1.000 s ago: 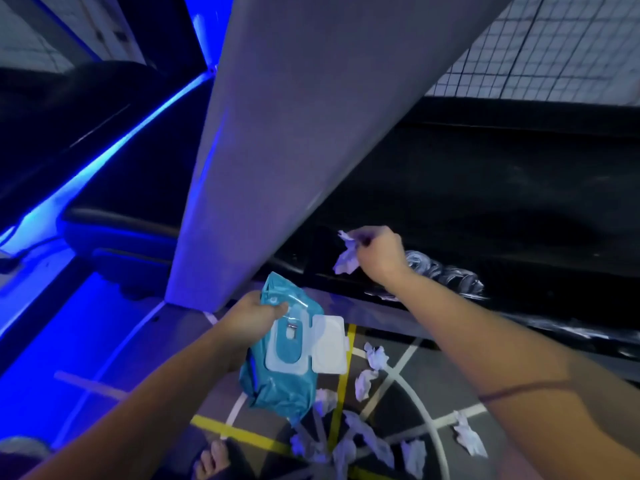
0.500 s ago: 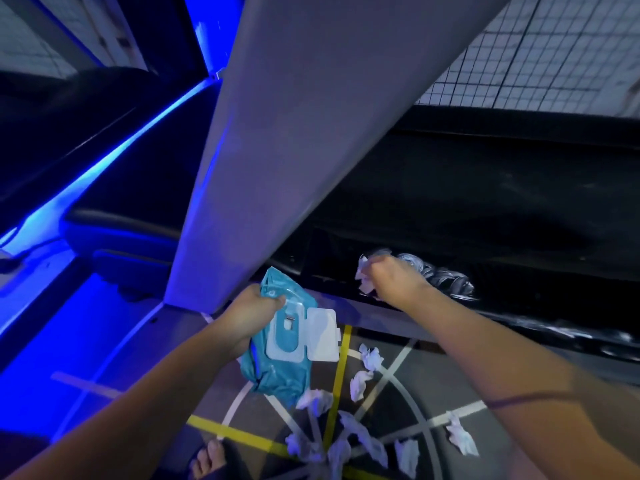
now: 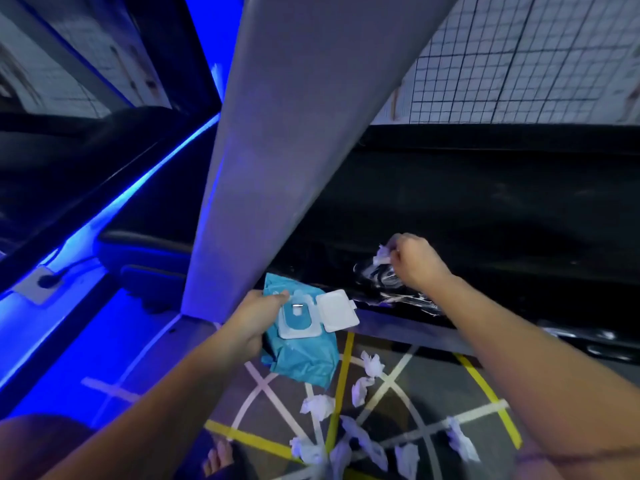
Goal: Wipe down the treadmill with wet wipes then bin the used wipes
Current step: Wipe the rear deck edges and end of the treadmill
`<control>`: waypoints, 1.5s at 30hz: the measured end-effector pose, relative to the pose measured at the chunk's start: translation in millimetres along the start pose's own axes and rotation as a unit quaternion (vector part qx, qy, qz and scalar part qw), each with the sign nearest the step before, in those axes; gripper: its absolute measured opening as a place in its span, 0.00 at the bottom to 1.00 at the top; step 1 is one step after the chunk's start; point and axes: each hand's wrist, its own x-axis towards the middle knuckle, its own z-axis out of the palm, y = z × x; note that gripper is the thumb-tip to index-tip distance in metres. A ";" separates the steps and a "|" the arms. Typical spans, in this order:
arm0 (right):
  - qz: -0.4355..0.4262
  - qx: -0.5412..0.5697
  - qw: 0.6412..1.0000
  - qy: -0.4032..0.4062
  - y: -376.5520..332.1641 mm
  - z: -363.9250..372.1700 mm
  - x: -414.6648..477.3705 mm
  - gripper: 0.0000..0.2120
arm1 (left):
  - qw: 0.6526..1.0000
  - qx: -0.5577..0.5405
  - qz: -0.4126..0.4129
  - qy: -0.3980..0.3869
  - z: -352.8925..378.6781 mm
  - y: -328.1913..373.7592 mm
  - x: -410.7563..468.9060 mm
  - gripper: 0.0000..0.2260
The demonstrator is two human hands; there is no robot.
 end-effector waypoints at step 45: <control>-0.037 -0.032 0.995 -0.088 -29.4 61.2 25.9 0.11 | 0.971 -0.207 -0.091 -0.073 2.9 -50.2 36.9 0.12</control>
